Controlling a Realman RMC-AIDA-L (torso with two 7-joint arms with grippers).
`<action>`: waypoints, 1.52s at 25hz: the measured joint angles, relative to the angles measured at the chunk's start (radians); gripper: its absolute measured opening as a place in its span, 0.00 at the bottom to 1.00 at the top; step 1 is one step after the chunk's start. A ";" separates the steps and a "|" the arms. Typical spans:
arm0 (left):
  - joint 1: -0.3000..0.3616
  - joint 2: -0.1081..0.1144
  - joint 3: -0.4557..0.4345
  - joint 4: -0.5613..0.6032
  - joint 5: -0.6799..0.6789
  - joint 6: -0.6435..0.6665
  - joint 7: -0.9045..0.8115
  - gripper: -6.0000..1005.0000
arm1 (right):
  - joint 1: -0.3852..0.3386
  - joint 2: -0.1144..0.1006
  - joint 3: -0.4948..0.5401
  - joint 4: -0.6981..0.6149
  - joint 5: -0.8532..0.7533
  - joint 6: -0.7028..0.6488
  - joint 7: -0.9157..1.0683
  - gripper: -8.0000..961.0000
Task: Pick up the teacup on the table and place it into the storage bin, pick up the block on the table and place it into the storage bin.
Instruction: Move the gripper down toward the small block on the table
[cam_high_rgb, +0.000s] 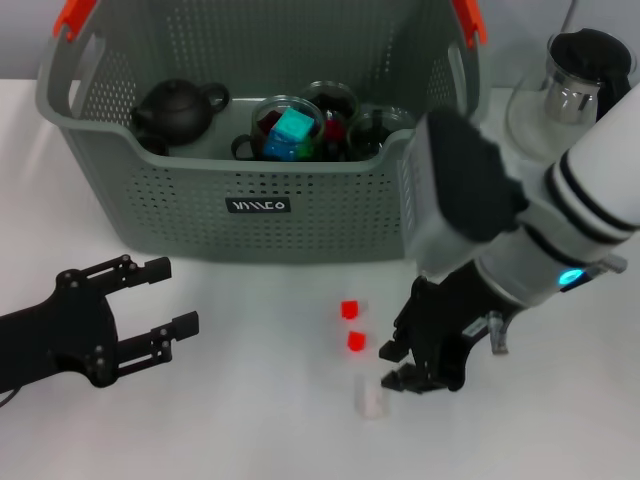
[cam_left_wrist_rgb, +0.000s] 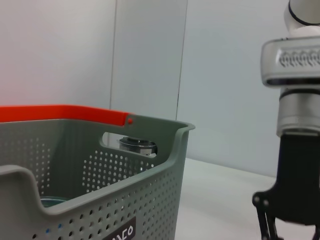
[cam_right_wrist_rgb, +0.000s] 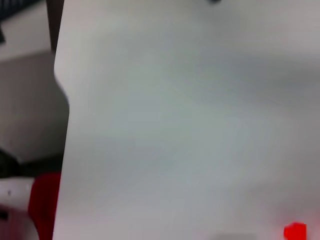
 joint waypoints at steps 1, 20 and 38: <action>0.000 0.000 0.000 0.000 0.000 -0.001 0.000 0.70 | 0.000 0.001 -0.017 0.000 -0.005 0.009 0.005 0.12; 0.000 -0.003 0.002 -0.002 0.003 -0.003 0.001 0.70 | 0.022 0.002 -0.227 0.055 -0.011 0.152 0.103 0.60; -0.001 -0.004 0.004 -0.003 0.005 0.003 0.000 0.70 | 0.059 0.004 -0.240 0.142 -0.012 0.205 0.157 0.60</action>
